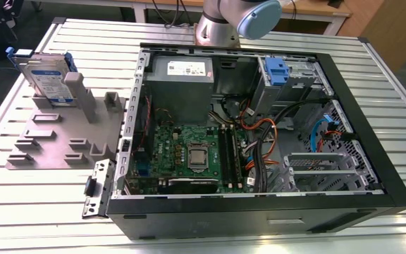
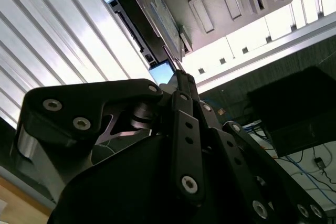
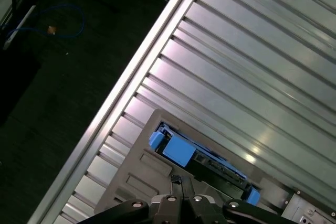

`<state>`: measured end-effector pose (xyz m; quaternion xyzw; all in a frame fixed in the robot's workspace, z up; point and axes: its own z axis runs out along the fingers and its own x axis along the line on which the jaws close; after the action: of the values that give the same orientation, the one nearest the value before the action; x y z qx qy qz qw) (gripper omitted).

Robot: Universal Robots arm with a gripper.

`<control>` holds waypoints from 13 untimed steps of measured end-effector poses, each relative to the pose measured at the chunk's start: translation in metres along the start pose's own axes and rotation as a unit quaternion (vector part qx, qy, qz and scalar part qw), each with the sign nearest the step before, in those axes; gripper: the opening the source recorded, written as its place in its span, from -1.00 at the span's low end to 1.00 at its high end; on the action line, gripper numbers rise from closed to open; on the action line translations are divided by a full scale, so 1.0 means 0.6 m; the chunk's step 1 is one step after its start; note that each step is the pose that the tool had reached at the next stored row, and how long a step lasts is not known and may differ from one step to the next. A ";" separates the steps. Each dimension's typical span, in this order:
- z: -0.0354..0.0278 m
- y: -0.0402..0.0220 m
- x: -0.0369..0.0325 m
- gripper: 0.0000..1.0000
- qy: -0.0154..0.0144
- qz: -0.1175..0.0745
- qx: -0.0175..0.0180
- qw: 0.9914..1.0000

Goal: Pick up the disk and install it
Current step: 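Pick up the disk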

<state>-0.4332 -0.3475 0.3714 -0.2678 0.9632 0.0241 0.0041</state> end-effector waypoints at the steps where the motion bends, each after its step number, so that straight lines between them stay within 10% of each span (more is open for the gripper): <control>1: 0.000 0.000 0.000 -0.79 0.000 -0.002 0.000 1.000; 13: 0.000 0.000 0.000 -0.79 0.003 -0.077 -0.002 0.997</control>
<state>-0.4332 -0.3475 0.3714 -0.3417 0.9395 0.0243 0.0022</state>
